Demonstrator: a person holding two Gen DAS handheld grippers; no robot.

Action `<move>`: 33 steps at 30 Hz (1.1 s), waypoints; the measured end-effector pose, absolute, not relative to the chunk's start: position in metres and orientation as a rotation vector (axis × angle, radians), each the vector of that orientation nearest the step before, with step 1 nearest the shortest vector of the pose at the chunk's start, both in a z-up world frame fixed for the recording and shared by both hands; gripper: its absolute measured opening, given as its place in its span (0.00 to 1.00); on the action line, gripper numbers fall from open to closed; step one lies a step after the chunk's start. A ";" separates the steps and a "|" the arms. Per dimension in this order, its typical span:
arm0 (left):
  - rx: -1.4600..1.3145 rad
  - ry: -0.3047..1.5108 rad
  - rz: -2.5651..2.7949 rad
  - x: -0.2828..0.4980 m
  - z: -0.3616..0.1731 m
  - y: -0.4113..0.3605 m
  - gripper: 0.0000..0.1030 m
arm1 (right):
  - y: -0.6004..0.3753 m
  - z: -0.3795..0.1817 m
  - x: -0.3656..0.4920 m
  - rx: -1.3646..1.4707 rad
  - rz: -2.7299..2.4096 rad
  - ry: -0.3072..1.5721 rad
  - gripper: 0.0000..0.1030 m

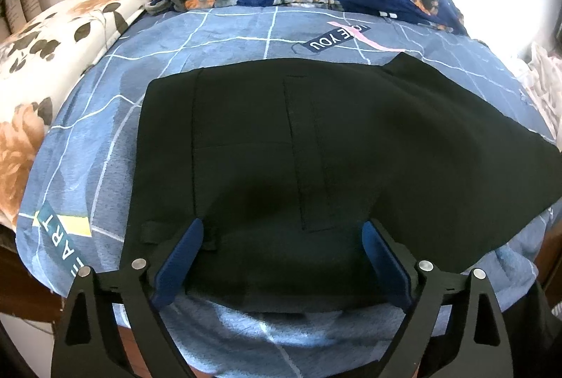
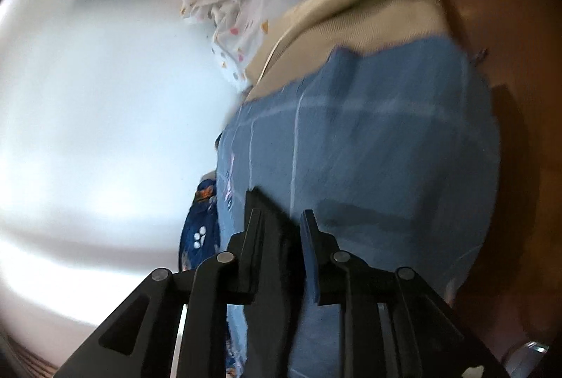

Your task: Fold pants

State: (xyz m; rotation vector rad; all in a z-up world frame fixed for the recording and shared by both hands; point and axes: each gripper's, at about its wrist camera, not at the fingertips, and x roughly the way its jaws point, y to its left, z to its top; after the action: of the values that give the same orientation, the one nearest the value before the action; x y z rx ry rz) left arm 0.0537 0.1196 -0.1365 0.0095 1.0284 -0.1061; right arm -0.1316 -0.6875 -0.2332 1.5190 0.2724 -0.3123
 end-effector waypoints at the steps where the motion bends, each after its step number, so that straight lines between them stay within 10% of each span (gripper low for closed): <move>1: 0.005 1.027 -0.104 0.054 -0.136 0.119 0.90 | -0.690 -0.232 -0.135 1.510 -0.311 0.275 0.21; 13: -0.161 0.948 -0.093 0.043 -0.112 0.138 0.90 | -0.682 -0.231 -0.108 1.412 -0.290 0.385 0.42; 26: -0.144 0.929 -0.112 0.034 -0.106 0.130 0.90 | -0.649 -0.213 -0.067 1.294 -0.161 0.501 0.43; 30: -0.138 0.917 -0.107 0.033 -0.104 0.130 0.90 | -0.650 -0.217 -0.063 1.310 -0.188 0.505 0.39; 33: -0.134 0.920 -0.103 0.032 -0.104 0.130 0.90 | -0.645 -0.212 -0.050 1.229 -0.238 0.622 0.13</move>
State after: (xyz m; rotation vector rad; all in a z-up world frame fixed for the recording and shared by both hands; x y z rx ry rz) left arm 0.0325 0.1305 -0.1038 -0.1343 0.9201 -0.1030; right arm -0.0497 -0.6446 -0.2121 1.2292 0.6219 -0.2379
